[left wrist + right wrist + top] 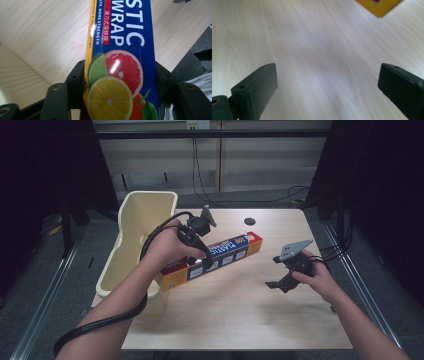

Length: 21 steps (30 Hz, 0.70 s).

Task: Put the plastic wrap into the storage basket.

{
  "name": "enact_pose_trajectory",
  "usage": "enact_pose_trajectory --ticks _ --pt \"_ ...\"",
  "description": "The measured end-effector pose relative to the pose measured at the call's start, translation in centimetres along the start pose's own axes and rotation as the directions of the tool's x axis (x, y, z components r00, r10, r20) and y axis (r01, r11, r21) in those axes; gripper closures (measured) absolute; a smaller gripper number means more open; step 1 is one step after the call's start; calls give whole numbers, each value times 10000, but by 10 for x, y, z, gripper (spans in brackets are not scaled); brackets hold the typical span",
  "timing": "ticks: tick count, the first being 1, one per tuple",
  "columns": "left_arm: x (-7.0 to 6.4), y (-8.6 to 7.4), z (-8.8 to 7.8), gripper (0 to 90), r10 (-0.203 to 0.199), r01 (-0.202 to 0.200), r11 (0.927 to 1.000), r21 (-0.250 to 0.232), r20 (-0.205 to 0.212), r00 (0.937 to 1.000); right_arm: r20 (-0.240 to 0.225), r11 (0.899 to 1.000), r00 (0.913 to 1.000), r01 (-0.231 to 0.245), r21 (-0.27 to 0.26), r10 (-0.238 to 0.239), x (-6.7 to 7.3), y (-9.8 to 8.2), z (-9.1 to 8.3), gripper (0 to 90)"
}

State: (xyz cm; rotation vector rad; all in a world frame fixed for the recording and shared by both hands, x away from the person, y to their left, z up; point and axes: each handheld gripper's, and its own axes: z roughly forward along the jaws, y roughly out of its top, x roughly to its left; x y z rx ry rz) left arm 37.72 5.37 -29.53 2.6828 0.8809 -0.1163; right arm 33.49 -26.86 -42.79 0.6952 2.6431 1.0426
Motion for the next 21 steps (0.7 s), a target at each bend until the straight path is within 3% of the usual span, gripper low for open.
enact_pose_trajectory --ticks 7,9,21 --pt "5 -2 -11 406 -423 423 9991 76 -11 9991 -201 9992 9994 -285 -290 279 4 -8 7 24" --pt "6 -2 -15 406 -375 377 9990 241 -103 9992 -275 9989 9991 -338 -339 329 6 -9 8 24" --pt "16 -10 -35 406 -1042 1041 9945 -87 -73 9945 -62 9988 9989 -458 -196 457 12 -16 14 23"
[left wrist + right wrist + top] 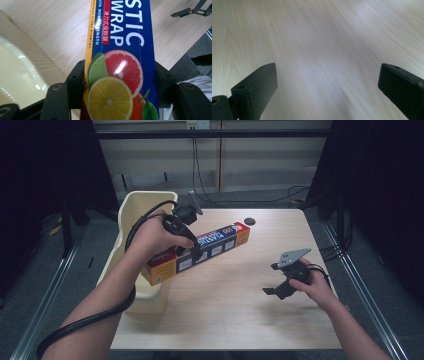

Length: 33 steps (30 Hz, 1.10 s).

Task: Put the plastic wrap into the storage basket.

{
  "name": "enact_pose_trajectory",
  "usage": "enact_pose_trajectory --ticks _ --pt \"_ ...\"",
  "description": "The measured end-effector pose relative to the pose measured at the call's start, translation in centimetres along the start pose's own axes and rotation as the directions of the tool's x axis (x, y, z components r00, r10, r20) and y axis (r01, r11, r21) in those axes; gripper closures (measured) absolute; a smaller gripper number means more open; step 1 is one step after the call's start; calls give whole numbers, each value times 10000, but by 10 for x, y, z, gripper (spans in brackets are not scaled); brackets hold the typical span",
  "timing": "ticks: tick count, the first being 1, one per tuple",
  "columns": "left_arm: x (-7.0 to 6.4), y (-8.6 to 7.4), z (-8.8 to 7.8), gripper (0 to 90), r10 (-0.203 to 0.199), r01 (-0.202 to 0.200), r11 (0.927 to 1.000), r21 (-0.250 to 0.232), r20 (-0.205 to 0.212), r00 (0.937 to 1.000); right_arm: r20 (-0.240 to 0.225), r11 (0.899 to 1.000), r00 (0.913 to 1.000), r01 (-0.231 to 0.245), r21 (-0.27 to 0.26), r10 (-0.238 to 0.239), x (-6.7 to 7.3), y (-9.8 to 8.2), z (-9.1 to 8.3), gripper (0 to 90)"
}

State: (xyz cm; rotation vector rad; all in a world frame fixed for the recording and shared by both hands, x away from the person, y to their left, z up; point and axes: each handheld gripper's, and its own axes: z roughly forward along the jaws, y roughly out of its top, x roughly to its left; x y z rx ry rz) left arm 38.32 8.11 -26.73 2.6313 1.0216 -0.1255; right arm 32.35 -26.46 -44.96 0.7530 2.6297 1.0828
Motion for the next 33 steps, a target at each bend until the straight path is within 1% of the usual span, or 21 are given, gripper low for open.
enact_pose_trajectory --ticks 3,4,5,6,7,9,10,12,13,14,17,20,21,23,25,26,27,29,30,31,33 --pt "2 -2 -4 406 17 -17 10000 79 -5 10000 68 10000 10000 -29 43 29 0 -2 1 24" --pt "2 -4 -8 406 -220 220 9998 11 -33 9998 1 10000 10000 -5 -32 5 0 -3 2 23" --pt "3 -5 -10 406 -160 160 9999 -7 -80 9998 -22 10000 10000 -48 -46 47 0 -3 3 23" --pt "4 -6 -12 406 -312 311 9995 -62 -114 9994 -2 10000 10000 -32 -47 32 0 -3 3 24" --pt "5 -6 -14 406 -272 272 9996 -44 -140 9995 20 10000 10000 -46 -45 46 1 -3 3 24" --pt "6 -8 -18 406 -500 498 9987 -144 -151 9986 47 10000 10000 -42 -82 43 1 -3 3 24" --pt "7 -9 -20 406 -503 500 9986 -156 -204 9985 53 10000 10000 18 -92 -18 1 -3 3 24" --pt "8 -10 -23 406 -679 674 9975 -201 -240 9974 19 9999 10000 76 -75 -76 2 -4 3 23" --pt "9 -11 -25 407 -638 634 9978 -177 -230 9977 14 10000 10000 42 -83 -41 2 -4 3 23" --pt "10 -11 -26 406 -815 810 9964 -235 -192 9965 -15 9999 10000 55 -95 -55 2 -4 3 23" --pt "12 -12 -31 407 -827 819 9963 -244 -333 9960 -32 9999 10000 -5 -158 4 3 -3 3 23" --pt "15 -12 -35 406 -1013 1004 9942 -394 -223 9946 -31 9999 10000 7 -136 -8 3 -3 4 23" --pt "16 -12 -36 406 -960 951 9949 -338 -245 9951 -32 9999 10000 31 -127 -32 3 -3 4 23" --pt "17 -12 -39 406 -1180 1169 9922 -422 -252 9927 52 9999 10000 48 -110 -48 3 -3 4 23" --pt "20 -12 -42 406 -1320 1309 9904 -443 -235 9910 32 9999 10000 56 -122 -56 4 -3 4 22" --pt "22 -12 -44 406 -1313 1299 9905 -445 -299 9909 53 9999 10000 57 -119 -56 4 -3 4 22" --pt "23 -12 -45 406 -1389 1371 9894 -486 -360 9896 53 9999 10000 67 -129 -66 4 -3 4 22" --pt "26 -12 -48 406 -1449 1431 9885 -491 -357 9888 42 9999 10000 85 -148 -85 3 -3 4 22" --pt "28 -13 -49 406 -1573 1550 9861 -600 -365 9869 -13 9998 10000 83 -166 -84 3 -3 4 21" --pt "28 -13 -49 406 -1573 1550 9861 -600 -365 9869 -13 9998 10000 83 -166 -84 3 -3 4 21" --pt "31 -14 -53 406 -1716 1687 9834 -663 -410 9843 -33 9998 9999 99 -149 -100 3 -3 4 22"
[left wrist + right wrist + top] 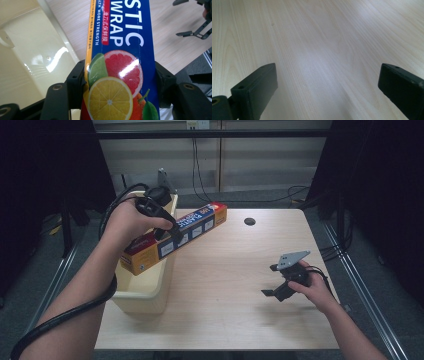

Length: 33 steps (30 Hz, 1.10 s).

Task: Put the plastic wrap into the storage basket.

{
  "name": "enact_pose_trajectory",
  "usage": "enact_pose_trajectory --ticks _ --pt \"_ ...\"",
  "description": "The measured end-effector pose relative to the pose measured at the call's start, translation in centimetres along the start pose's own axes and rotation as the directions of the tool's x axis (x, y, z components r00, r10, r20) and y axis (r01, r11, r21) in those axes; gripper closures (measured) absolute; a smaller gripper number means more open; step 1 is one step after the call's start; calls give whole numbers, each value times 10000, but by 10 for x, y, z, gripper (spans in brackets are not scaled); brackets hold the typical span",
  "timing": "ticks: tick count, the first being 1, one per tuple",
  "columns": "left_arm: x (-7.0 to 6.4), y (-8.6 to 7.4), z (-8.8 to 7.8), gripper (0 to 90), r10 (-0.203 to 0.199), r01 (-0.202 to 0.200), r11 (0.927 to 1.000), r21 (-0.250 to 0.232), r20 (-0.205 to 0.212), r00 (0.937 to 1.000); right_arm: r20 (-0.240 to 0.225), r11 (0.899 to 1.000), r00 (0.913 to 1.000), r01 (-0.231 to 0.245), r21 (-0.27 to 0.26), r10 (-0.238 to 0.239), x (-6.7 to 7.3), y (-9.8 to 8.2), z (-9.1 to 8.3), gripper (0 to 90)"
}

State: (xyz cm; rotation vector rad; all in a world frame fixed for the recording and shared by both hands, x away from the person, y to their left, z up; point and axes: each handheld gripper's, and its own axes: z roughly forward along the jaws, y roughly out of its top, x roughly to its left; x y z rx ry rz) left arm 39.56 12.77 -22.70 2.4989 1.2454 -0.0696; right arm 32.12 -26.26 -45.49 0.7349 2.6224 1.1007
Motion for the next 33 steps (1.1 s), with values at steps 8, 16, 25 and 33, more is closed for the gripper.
enact_pose_trajectory --ticks 8,16,25,33 --pt "8 -3 -11 406 -577 576 9983 -44 -168 9982 215 9999 9997 -80 -150 83 -1 -1 -2 21" --pt "15 -7 -22 407 -917 924 9957 92 -539 9943 110 9998 9999 -120 -139 122 -1 -2 -3 21" --pt "23 -14 -30 407 -1478 1475 9890 -111 -540 9875 140 9999 9999 -65 -99 66 -2 -3 -2 21" --pt "30 -19 -40 407 -1970 1943 9800 -422 -737 9776 170 9999 9998 -58 91 56 -1 -7 -2 22"
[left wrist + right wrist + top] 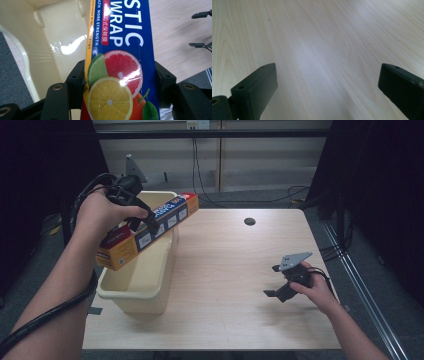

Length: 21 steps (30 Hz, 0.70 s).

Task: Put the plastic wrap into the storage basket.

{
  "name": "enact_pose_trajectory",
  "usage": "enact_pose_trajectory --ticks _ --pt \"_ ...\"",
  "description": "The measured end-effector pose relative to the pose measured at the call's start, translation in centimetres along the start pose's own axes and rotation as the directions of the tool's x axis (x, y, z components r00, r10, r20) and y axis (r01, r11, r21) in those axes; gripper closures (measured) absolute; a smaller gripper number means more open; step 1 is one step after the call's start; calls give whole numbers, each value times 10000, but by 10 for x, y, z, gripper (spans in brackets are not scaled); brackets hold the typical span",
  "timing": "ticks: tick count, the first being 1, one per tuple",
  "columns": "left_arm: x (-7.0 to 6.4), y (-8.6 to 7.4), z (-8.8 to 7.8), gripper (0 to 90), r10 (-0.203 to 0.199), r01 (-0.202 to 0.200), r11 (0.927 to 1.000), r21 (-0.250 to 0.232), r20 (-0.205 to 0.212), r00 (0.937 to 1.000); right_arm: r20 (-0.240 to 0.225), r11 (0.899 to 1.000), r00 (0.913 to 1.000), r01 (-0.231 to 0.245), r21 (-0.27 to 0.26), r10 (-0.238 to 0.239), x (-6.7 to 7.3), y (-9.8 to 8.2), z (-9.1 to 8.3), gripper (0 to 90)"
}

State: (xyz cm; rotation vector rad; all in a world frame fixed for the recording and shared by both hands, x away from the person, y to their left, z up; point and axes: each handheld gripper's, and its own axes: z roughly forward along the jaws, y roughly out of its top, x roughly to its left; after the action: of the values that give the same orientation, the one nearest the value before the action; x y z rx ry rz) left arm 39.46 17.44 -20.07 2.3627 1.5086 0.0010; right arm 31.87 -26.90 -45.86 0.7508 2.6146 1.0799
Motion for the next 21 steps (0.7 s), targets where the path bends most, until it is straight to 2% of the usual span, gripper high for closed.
enact_pose_trajectory --ticks 3,6,7,17,18,19,21 --pt "4 -1 -2 407 -76 76 10000 14 -91 9999 2 10000 10000 -54 3 54 0 -1 0 22" --pt "7 -3 -5 407 -280 280 9996 -12 45 9996 -36 10000 10000 -15 8 15 0 -2 0 22" --pt "7 -3 -5 407 -318 318 9994 -119 -58 9995 -7 10000 10000 -29 15 29 1 -2 0 22" --pt "9 -6 -18 407 -412 405 9985 -369 -179 9990 -33 10000 10000 54 15 -54 1 -2 2 22" --pt "11 -6 -21 407 -570 562 9974 -442 -169 9982 -35 10000 10000 42 17 -42 1 -2 2 22" --pt "12 -7 -22 407 -514 507 9979 -401 -174 9985 -45 10000 10000 58 17 -58 1 -2 2 22" --pt "12 -8 -23 407 -682 667 9968 -439 -339 9971 -7 10000 10000 48 37 -48 1 -2 2 21"
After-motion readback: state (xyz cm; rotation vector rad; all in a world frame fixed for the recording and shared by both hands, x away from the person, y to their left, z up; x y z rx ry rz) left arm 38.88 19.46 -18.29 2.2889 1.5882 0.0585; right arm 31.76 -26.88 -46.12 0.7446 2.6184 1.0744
